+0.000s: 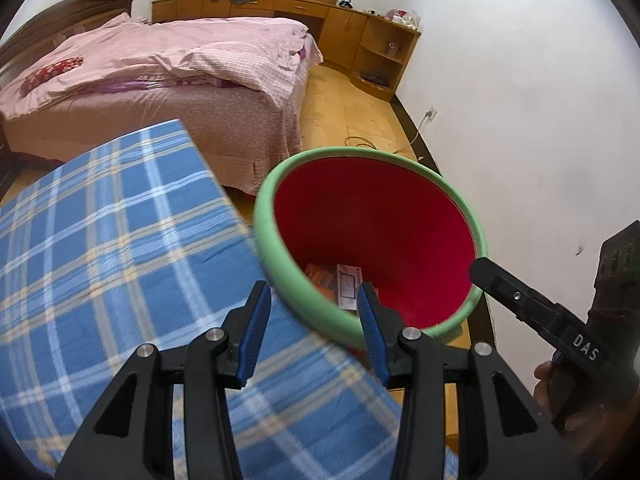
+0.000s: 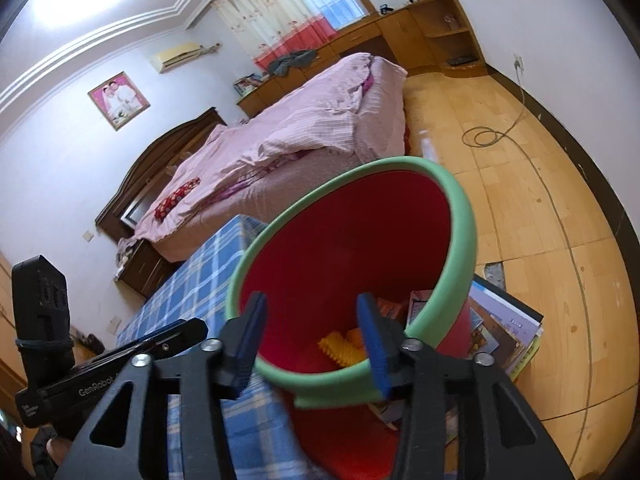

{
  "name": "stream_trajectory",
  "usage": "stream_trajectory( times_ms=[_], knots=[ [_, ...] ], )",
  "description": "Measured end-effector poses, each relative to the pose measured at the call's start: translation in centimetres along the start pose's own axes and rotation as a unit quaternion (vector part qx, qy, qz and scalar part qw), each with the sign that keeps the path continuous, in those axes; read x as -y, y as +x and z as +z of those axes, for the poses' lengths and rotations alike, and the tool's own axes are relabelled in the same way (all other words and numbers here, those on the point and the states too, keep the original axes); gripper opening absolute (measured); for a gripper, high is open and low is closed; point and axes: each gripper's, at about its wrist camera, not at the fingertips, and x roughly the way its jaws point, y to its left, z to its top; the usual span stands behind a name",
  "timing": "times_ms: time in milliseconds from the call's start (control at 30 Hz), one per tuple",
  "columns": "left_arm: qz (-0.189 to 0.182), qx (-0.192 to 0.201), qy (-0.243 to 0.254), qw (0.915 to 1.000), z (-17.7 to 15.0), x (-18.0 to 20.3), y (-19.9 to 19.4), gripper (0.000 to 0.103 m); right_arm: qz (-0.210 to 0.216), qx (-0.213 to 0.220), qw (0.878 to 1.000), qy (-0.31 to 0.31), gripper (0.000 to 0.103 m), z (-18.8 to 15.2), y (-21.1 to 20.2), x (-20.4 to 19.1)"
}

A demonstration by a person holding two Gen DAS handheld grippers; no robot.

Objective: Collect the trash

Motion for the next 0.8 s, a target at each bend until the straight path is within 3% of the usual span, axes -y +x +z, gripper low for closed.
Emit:
stream_trajectory(
  times_ms=[467,600,800],
  knots=[
    [0.051,0.061,-0.055,0.9953,-4.3,-4.6,-9.6,0.051,0.027,-0.003,0.998,-0.055,0.064,-3.4,-3.1,-7.3],
    [0.072,0.076,-0.076,0.9917,-6.3,-6.2,-12.5,0.051,0.038,-0.007,0.997,-0.074,0.075,-5.0,-4.0,-9.8],
    [0.106,0.096,-0.104,0.9842,-9.4,-8.5,-16.2,0.056,0.059,0.004,0.992,-0.109,0.075,-7.6,-5.7,-13.5]
  ],
)
